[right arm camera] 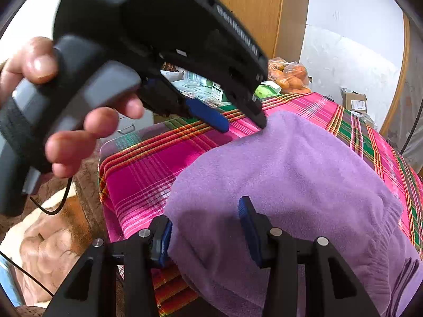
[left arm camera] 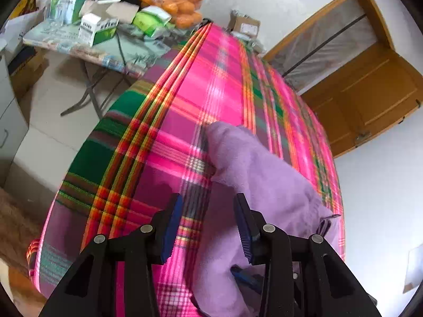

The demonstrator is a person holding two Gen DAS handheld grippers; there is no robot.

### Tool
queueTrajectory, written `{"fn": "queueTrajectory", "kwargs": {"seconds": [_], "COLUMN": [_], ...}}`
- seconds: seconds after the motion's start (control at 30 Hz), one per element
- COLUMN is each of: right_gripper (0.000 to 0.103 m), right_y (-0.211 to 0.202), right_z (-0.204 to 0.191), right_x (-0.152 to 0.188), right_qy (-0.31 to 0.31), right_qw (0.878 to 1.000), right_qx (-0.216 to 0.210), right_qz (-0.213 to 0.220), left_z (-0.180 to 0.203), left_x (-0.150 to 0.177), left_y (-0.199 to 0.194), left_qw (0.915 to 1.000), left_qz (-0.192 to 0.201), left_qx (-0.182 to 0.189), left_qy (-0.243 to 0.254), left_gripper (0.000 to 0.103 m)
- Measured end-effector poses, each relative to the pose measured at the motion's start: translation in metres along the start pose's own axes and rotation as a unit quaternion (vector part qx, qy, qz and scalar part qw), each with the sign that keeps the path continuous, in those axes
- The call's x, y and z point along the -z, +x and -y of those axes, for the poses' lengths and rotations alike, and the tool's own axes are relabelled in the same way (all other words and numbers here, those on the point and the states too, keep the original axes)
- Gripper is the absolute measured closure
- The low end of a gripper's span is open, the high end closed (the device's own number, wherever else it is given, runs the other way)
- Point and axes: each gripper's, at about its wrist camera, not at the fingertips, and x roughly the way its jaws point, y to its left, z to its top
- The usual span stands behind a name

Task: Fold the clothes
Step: 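Grasp the purple garment edge with the left gripper while the right gripper grasps beside it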

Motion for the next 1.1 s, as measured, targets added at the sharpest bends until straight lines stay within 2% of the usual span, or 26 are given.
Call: {"fn": "queueTrajectory", "kwargs": {"seconds": [0.07,0.2,0.37,0.53,0.57,0.6,0.67,0.73,0.8,1.1], "right_gripper": [0.057,0.057,0.059,0.067,0.068,0.071,0.074,0.079,0.081,0.083], "right_y": [0.0,0.009,0.01,0.012,0.012,0.012,0.012,0.012,0.011,0.003], "right_z": [0.002,0.004,0.009,0.016,0.018,0.019,0.023,0.026,0.028,0.04], "right_x": [0.001,-0.004,-0.003,-0.004,-0.004,-0.004,-0.004,-0.004,-0.004,-0.007], "right_qy": [0.0,0.002,0.0,0.002,0.003,0.004,0.007,0.007,0.007,0.018], "right_qw": [1.0,1.0,1.0,1.0,1.0,1.0,1.0,1.0,1.0,1.0], "right_qx": [0.0,-0.004,-0.006,-0.004,-0.004,-0.004,-0.005,-0.006,-0.007,-0.006], "right_qz": [0.0,0.001,0.002,0.002,0.002,0.002,0.002,0.0,0.0,0.021], "left_z": [0.006,0.01,0.009,0.009,0.01,0.01,0.01,0.011,0.016,0.039], "left_x": [0.002,0.003,-0.004,-0.012,-0.012,-0.013,-0.013,-0.011,-0.009,-0.008], "left_y": [0.006,0.026,0.038,0.045,0.046,0.047,0.051,0.052,0.049,0.032], "left_qw": [0.9998,0.9989,0.9986,0.9983,0.9982,0.998,0.9976,0.9977,0.9982,0.9991], "left_qz": [-0.007,-0.044,-0.051,-0.057,-0.059,-0.061,-0.069,-0.065,-0.058,-0.036], "left_qx": [0.001,-0.003,-0.012,-0.012,-0.013,-0.014,-0.005,-0.01,-0.015,-0.02], "left_qy": [0.016,0.014,0.007,0.001,0.0,-0.002,-0.01,-0.014,-0.008,0.01], "left_gripper": [0.048,0.048,0.048,0.051,0.055,0.065,0.076,0.078,0.084,0.086]}}
